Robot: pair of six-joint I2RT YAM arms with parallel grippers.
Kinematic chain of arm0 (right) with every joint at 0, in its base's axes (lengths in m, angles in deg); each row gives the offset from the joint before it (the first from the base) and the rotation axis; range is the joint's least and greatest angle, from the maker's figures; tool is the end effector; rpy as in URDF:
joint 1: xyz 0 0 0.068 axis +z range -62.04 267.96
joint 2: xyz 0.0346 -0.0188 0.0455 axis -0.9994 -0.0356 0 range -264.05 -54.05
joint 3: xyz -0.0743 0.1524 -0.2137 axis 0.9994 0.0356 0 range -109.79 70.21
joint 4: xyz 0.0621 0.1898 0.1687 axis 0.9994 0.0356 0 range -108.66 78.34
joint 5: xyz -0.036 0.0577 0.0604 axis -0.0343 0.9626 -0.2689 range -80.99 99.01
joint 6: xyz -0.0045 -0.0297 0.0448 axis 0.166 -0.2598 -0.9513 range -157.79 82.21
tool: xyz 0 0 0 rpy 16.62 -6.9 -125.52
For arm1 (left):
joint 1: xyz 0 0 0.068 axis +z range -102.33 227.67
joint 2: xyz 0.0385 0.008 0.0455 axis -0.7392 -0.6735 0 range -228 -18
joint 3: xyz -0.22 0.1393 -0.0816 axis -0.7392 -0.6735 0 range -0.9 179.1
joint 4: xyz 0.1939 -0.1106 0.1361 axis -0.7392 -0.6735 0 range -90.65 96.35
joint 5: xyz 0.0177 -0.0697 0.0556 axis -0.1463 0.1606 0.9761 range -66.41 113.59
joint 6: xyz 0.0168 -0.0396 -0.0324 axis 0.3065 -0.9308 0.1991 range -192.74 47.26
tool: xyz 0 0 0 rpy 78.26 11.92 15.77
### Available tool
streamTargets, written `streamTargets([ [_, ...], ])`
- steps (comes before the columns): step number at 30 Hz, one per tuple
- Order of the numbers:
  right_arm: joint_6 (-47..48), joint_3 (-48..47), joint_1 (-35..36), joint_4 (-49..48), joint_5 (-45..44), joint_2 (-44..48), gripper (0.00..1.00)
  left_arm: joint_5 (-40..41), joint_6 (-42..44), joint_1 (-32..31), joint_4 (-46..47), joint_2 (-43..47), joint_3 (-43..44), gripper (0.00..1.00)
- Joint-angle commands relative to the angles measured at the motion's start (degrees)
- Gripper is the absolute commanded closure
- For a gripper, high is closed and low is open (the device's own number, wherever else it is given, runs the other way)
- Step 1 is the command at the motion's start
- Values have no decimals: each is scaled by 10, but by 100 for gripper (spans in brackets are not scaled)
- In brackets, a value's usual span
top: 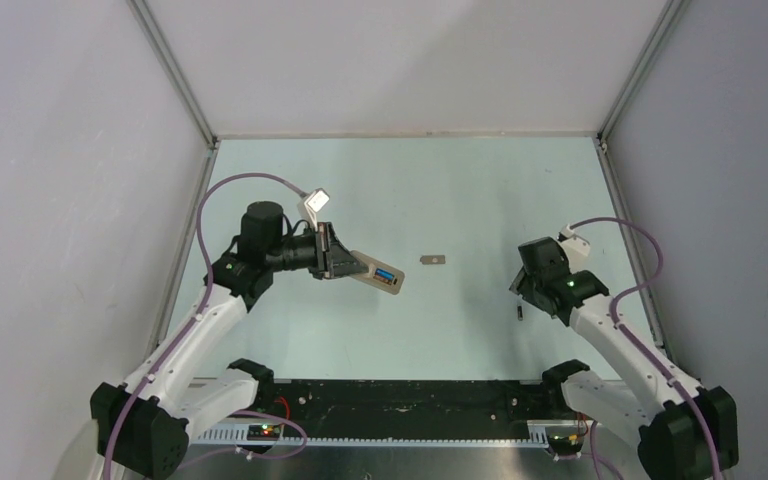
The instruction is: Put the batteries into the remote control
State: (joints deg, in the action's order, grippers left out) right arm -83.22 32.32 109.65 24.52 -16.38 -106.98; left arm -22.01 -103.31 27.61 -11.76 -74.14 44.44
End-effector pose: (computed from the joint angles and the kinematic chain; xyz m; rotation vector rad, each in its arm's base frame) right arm 0.1627 0.0483 0.2282 0.6558 2.3583 -0.0742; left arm 0.1898 -0.0963 0.2980 0.3307 2.1673 -1.3456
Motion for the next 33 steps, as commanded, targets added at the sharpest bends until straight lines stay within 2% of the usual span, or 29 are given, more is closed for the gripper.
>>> streamTargets([
  [1,-5,13,-10,-29,18,-35,42,5,-6,4,16,9,27,100],
  [2,-1,17,-12,-35,23,-41,50,5,-6,4,15,9,27,100],
  [7,9,20,-22,-63,37,-86,62,3,-7,5,16,11,26,100],
  [15,43,25,-35,-84,83,-138,57,-3,-5,6,16,11,21,100],
  [24,56,26,-47,-97,99,-173,60,-4,-4,6,15,9,21,100],
  [33,56,27,-61,-110,119,-202,67,-4,-3,8,16,10,20,100],
])
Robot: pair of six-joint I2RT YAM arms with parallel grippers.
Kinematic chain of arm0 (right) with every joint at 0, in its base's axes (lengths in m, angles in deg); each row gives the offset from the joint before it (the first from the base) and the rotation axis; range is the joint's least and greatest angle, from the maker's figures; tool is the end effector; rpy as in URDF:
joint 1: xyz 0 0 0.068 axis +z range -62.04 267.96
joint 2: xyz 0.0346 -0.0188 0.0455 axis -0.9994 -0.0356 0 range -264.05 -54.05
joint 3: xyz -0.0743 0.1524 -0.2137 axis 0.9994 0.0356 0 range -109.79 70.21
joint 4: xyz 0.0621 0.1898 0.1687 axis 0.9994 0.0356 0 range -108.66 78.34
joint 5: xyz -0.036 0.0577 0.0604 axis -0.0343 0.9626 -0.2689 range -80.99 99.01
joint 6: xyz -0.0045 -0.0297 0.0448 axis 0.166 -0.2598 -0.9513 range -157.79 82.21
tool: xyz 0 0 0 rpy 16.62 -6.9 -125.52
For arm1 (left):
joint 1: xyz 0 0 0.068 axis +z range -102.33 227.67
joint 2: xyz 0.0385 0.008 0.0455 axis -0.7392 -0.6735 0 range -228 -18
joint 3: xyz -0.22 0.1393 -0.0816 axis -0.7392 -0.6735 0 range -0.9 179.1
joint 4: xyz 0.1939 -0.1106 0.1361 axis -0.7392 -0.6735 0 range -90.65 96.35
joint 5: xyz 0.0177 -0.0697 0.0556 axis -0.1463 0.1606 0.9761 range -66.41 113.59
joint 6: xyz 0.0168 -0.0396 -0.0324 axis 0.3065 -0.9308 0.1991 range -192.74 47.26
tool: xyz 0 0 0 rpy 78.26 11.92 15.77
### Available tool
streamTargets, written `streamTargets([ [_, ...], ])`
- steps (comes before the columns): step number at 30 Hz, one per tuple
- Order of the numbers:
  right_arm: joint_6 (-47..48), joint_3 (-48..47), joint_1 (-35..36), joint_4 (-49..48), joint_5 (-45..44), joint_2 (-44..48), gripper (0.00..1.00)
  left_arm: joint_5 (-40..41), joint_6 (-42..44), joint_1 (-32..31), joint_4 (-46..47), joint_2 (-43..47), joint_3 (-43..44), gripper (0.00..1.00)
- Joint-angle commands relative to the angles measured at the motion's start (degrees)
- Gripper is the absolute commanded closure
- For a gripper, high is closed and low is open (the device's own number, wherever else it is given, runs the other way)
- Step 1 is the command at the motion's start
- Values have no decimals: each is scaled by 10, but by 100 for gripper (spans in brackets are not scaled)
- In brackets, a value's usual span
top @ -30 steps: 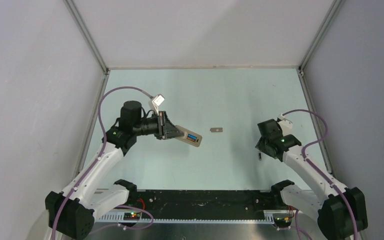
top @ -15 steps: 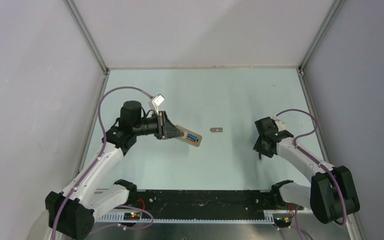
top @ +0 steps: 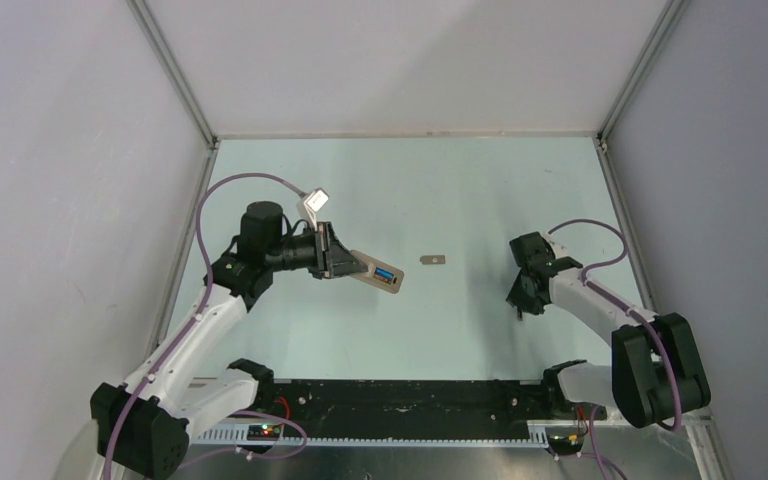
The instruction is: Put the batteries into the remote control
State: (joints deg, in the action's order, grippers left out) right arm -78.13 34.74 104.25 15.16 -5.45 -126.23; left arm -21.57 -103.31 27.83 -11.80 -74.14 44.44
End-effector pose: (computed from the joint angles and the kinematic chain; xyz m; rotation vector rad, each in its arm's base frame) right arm 0.2018 0.0497 0.1641 0.6255 2.6515 -0.0826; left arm 0.1904 -0.0955 0.2979 0.3207 2.1683 -1.3357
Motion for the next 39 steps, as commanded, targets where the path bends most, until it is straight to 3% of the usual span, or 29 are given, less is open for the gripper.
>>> streamTargets([
  [1,6,3,-8,-18,14,-14,69,-8,-3,5,17,10,21,100],
  [7,15,3,-15,-23,44,-31,87,-14,-5,5,17,8,19,100],
  [15,21,3,-11,-29,56,-4,97,-2,-16,6,16,22,8,100],
  [19,-9,3,-4,-35,69,81,98,12,-24,6,18,17,21,100],
  [25,-91,1,29,-71,78,281,100,45,-53,5,41,-3,66,100],
  [27,-115,-7,42,-89,71,328,100,57,-84,4,76,-6,76,100],
  [32,-129,-70,111,-136,2,369,100,80,-255,4,307,5,40,100],
  [39,-77,-194,242,-214,-117,323,100,116,-369,4,415,-20,60,100],
])
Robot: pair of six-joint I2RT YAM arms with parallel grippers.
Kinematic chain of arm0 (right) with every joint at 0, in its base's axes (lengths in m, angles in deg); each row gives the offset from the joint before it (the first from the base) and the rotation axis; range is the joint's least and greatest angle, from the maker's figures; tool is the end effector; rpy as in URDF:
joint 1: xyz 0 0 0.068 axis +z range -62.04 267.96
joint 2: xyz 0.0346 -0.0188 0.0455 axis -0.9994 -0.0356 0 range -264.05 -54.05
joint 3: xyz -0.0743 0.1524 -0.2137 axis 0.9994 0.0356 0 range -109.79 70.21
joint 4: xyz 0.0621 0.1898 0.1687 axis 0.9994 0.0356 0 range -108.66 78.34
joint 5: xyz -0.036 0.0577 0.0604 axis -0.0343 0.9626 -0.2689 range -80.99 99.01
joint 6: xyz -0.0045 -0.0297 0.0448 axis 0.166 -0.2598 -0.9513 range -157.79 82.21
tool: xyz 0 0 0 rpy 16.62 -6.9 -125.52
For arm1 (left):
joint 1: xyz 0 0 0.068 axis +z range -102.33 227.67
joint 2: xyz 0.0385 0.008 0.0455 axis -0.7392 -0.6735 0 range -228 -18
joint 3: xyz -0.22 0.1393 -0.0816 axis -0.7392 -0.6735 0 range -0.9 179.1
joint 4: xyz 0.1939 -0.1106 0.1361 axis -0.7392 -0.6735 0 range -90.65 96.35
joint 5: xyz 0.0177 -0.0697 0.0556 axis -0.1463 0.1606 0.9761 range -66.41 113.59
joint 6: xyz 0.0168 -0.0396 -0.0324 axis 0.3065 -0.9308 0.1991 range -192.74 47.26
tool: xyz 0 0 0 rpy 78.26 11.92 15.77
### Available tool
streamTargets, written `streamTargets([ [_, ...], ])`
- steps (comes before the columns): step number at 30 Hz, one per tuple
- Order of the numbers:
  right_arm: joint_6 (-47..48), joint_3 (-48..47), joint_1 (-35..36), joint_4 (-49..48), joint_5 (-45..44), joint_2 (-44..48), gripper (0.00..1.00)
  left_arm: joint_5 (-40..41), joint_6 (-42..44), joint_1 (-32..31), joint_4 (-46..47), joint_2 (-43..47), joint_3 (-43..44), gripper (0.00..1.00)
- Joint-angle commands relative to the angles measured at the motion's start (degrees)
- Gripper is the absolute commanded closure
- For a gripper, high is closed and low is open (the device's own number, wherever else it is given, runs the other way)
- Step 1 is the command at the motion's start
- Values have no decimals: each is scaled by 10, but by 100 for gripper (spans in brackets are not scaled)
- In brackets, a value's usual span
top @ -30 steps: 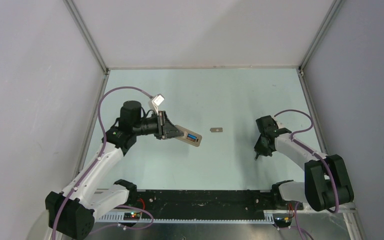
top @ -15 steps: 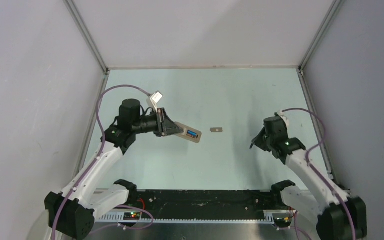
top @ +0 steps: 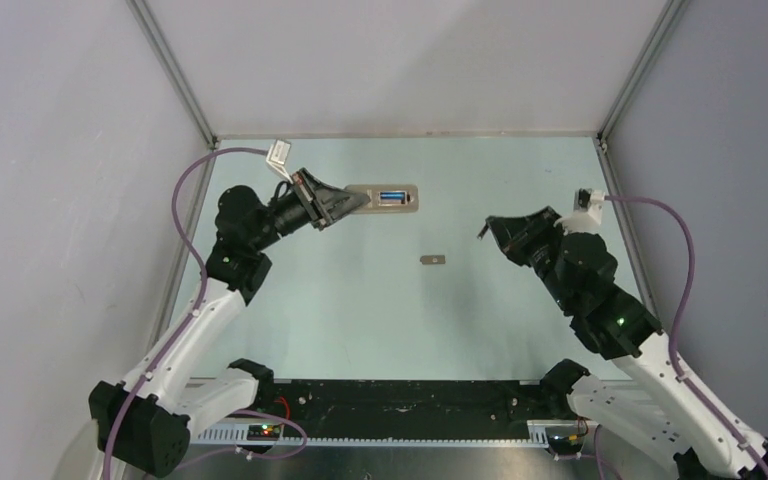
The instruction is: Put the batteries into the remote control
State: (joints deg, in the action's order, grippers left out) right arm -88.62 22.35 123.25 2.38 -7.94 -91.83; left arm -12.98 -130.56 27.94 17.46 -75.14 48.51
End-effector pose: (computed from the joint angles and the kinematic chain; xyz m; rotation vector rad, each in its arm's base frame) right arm 0.1270 0.0772 0.3566 0.4667 1.7687 0.8249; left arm 0.2093 -0.0975 0.3679 0.0083 1.7428 -1.5164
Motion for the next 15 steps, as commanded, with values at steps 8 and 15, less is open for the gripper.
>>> streamTargets([
  [8,131,-148,138,-230,-140,-84,98,77,-229,-1,188,-36,39,100],
  [15,237,-173,207,-365,-200,-160,96,124,-356,-14,206,-31,16,100],
])
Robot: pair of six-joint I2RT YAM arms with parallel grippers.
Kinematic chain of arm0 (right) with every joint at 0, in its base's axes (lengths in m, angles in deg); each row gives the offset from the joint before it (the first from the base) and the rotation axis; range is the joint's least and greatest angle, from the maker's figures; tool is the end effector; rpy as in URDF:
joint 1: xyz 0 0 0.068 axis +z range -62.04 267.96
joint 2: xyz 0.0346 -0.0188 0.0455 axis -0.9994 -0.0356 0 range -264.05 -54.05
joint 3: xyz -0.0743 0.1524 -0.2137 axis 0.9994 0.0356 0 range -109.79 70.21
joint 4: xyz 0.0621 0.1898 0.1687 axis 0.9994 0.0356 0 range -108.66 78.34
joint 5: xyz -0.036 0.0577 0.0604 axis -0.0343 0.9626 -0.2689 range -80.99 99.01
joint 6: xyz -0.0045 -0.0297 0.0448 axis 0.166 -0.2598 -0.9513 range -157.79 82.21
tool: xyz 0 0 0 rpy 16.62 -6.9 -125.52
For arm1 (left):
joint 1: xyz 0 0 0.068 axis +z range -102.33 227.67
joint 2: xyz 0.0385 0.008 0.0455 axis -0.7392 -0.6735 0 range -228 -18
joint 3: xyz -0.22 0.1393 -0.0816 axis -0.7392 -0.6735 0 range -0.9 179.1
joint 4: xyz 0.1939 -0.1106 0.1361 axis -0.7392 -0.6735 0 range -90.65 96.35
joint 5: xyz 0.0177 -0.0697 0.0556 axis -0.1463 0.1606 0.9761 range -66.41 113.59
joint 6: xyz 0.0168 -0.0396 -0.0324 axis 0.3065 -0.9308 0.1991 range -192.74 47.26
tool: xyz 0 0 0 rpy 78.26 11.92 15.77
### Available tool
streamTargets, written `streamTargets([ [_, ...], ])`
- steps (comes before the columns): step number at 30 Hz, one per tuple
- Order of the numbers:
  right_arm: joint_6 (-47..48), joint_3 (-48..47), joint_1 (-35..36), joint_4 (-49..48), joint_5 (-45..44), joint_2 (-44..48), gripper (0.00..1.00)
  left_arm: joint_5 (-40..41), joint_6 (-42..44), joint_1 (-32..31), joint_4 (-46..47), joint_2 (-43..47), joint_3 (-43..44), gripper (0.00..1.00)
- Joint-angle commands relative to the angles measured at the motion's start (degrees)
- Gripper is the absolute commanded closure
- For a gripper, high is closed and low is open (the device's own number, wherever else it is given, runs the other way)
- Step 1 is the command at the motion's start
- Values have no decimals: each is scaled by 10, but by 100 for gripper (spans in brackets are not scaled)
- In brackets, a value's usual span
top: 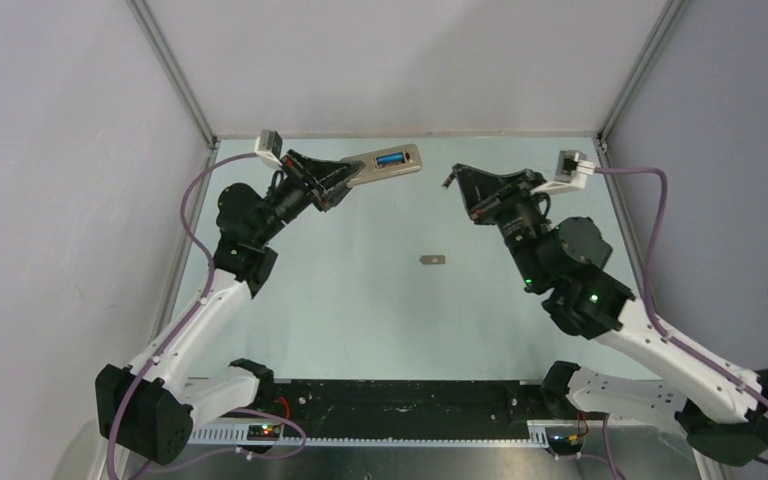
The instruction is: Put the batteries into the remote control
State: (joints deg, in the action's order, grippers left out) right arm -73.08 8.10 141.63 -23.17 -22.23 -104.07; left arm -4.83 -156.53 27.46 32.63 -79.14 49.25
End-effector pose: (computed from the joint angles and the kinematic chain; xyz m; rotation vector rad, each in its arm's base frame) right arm 0.1201 0.1321 0.4556 0.2739 1.3616 0.9630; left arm 0.2250 -0.1008 0.3847 -0.3717 1.5561 -1.8043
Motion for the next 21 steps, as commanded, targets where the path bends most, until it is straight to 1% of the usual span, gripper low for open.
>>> streamTargets([
  [1,88,-38,26,-126,-56,-45,96,45,-110,-11,59,11,2,100],
  [7,119,-66,40,-158,-42,-97,95,50,-111,-28,65,23,-17,100],
  [11,152,-69,68,-177,-50,-111,96,58,-106,-41,78,32,-50,100],
  [17,181,-69,103,-168,-78,-126,96,71,-64,-60,113,58,-91,100],
  [19,202,-68,122,-162,-100,-125,97,80,-67,-64,149,66,-115,100],
  [21,212,-65,133,-160,-108,-125,97,91,-89,-66,211,65,-153,100],
])
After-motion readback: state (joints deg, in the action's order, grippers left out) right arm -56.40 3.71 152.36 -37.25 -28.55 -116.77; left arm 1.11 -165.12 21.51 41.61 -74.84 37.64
